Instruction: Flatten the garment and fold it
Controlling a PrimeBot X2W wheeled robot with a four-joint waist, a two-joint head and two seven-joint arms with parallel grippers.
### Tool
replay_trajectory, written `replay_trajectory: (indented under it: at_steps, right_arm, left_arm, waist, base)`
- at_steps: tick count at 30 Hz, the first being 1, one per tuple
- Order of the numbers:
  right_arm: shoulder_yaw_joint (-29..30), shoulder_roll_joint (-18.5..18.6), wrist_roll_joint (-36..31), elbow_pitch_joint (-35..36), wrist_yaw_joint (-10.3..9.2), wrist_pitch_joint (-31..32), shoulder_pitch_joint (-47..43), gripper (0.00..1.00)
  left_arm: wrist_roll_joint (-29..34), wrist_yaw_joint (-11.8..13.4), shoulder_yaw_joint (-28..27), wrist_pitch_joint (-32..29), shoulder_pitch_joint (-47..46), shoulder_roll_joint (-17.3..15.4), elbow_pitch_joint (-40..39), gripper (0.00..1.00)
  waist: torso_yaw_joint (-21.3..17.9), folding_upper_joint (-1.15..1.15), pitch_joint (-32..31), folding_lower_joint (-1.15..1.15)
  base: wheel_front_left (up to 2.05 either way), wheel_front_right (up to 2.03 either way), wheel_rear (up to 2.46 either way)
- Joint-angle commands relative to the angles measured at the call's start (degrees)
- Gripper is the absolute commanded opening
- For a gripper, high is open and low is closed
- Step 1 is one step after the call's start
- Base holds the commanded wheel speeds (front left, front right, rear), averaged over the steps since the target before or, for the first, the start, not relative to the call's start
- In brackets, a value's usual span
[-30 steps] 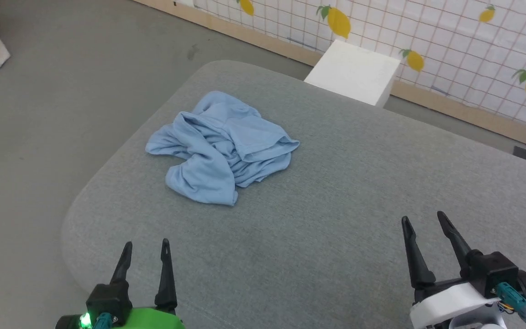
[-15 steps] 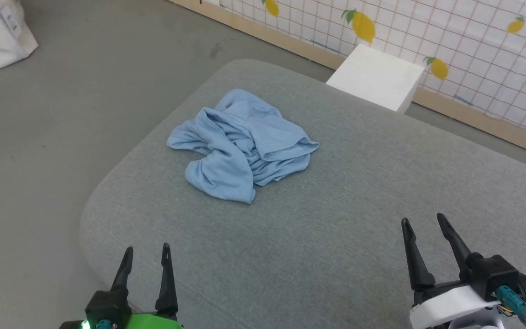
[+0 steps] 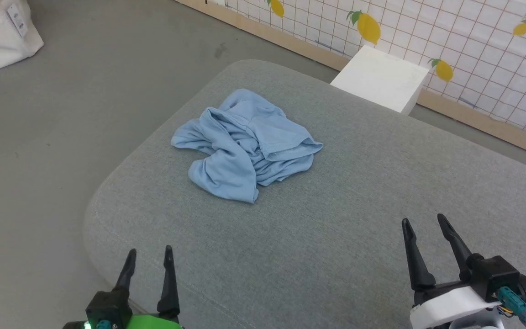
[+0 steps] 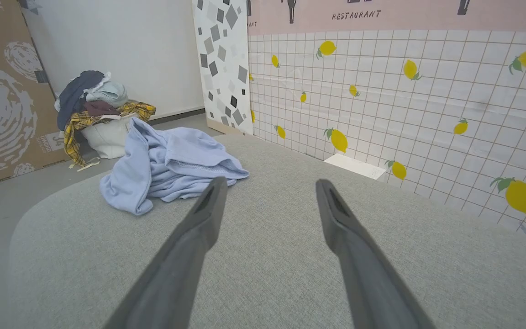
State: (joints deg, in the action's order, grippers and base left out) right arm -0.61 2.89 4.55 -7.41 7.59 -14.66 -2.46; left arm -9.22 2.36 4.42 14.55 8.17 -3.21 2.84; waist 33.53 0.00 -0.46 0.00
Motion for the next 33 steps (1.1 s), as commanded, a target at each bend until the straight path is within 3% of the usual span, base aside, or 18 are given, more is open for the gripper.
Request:
replay_trajectory:
  at_steps: [1, 4, 11, 15, 22, 30, 33]
  right_arm:
    - [0.15, -0.02, 0.3, -0.02, -0.1, -0.34, -0.51, 1.0]
    - [0.77, -0.02, -0.32, 0.49, -0.1, -0.33, -0.39, 1.0]
    - [1.81, -0.02, -3.27, 4.06, -0.1, 1.52, 1.85, 1.0]
    - [2.0, -0.02, -5.28, 7.5, -0.1, 3.49, 3.37, 1.0]
    - [2.95, -0.02, -8.34, 14.13, -0.1, 6.57, 5.71, 1.0]
    - [4.34, 0.3, -10.53, 20.37, -0.1, 9.08, 8.45, 1.0]
    - [4.87, 0.7, -10.38, 21.37, -0.1, 9.34, 9.37, 1.0]
  left_arm:
    - [-0.97, -1.29, 0.08, 0.38, -0.87, -0.06, 0.21, 1.0]
    - [-2.16, -4.73, 0.22, -3.73, -6.79, -3.13, -1.53, 1.0]
    - [-5.26, -8.27, 0.34, -19.04, -24.4, -9.96, -8.92, 1.0]
    - [-11.83, -8.55, -3.01, -25.81, -34.98, -11.04, -7.64, 1.0]
    - [-15.65, -8.98, -3.43, -36.99, -48.52, -15.62, 0.79, 1.0]
    - [-17.49, -9.27, -1.24, -44.7, -55.22, -17.84, 9.2, 1.0]
    - [-19.62, -7.51, -2.6, -46.68, -56.18, -16.76, 12.35, 1.0]
  waist:
    - [0.11, 0.0, 0.16, 0.0]
    - [0.29, 0.0, 0.92, 0.0]
    - [-2.21, 0.0, 6.18, 0.0]
    - [-5.02, 0.0, 10.97, 0.0]
    - [-10.22, 0.0, 20.1, 0.0]
    - [-14.45, 0.0, 30.11, 0.0]
    - [-15.83, 0.0, 32.59, 0.0]
  base:
    - [0.0, 0.0, 0.0]
    - [0.0, 0.0, 0.0]
    - [0.0, 0.0, 0.0]
    - [0.0, 0.0, 0.0]
    - [0.0, 0.0, 0.0]
    - [0.0, 0.0, 0.0]
    - [0.0, 0.0, 0.0]
